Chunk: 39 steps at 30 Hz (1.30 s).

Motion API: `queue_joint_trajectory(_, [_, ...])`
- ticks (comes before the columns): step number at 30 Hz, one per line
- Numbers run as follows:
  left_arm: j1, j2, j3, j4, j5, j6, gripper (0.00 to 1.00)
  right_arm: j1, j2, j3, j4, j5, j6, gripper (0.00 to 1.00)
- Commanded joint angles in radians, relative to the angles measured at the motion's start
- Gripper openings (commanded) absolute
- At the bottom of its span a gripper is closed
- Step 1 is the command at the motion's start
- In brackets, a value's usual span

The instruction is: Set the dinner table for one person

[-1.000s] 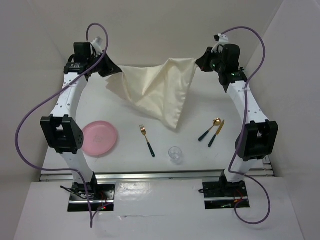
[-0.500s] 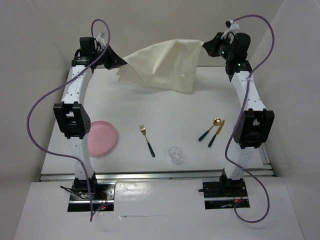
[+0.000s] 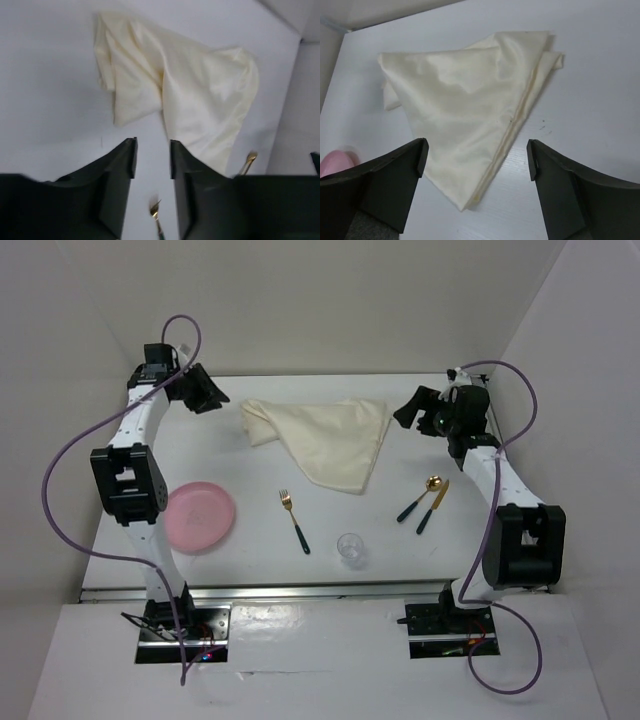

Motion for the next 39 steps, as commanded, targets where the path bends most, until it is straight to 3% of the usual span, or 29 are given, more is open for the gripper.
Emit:
queue_joint_trajectory(1, [-0.077,-0.152,-0.162,-0.047,-0.075,0.068,0.41,-0.004,-0.051,-0.033,-0.056,0.069,0.099,0.88])
queue_joint_trajectory(2, [-0.096,-0.169,-0.206,-0.047,-0.084,0.059,0.31,-0.004,-0.04,-0.033,-0.07,0.051,0.114,0.8])
queue_joint_trajectory(4, [-0.161,-0.181,-0.29,-0.007,-0.065,0.05,0.21,0.005,-0.009,-0.022,-0.117,0.051,0.139,0.76])
queue_joint_trajectory(6, [-0.203,-0.185,-0.366,0.024,-0.078,0.015,0.21,0.037,0.015,-0.012,-0.171,0.002,0.121,0.74])
queue_joint_trajectory(8, [-0.241,-0.143,-0.328,-0.006,-0.088,0.002,0.21,0.086,0.058,0.045,-0.252,0.038,0.08,0.73])
queue_joint_trajectory(10, [-0.27,-0.067,-0.271,-0.042,-0.109,0.002,0.3,0.177,0.115,0.108,-0.32,0.1,0.024,0.73])
queue_joint_trajectory(13, [-0.284,-0.011,-0.19,-0.08,-0.147,0.002,0.37,0.245,0.175,0.146,-0.456,0.177,0.058,0.82])
queue_joint_trajectory(14, [-0.284,0.002,-0.189,-0.08,-0.147,0.002,0.48,0.245,0.196,0.146,-0.472,0.177,0.079,0.88])
queue_joint_trajectory(15, [-0.284,0.003,-0.189,-0.071,-0.157,-0.007,0.53,0.257,0.196,0.131,-0.472,0.165,0.137,0.88])
queue_joint_trajectory(22, [-0.284,-0.019,-0.218,-0.062,-0.206,-0.034,0.53,0.269,0.226,-0.013,-0.371,0.076,0.352,0.86])
queue_joint_trajectory(28, [-0.266,-0.04,-0.26,-0.053,-0.217,-0.044,0.53,0.28,0.304,-0.052,-0.272,0.008,0.406,0.83])
queue_joint_trajectory(32, [-0.266,-0.04,-0.271,-0.031,-0.195,-0.054,0.53,0.321,0.356,-0.039,-0.228,0.017,0.434,0.71])
queue_joint_trajectory(35, [-0.266,-0.04,-0.28,-0.022,-0.183,-0.063,0.52,0.334,0.388,-0.006,-0.219,0.037,0.458,0.54])
queue_joint_trajectory(36, [-0.266,-0.031,-0.28,-0.022,-0.183,-0.064,0.5,0.334,0.397,0.004,-0.209,0.054,0.458,0.44])
queue_joint_trajectory(37, [-0.266,-0.031,-0.266,-0.022,-0.183,-0.064,0.49,0.334,0.397,0.033,-0.209,0.072,0.458,0.16])
queue_joint_trajectory(38, [-0.266,-0.022,-0.266,-0.022,-0.183,-0.064,0.49,0.323,0.397,0.054,-0.209,0.072,0.458,0.02])
queue_joint_trajectory(39, [-0.266,-0.013,-0.256,-0.022,-0.172,-0.064,0.48,0.309,0.397,0.079,-0.225,0.086,0.458,0.0])
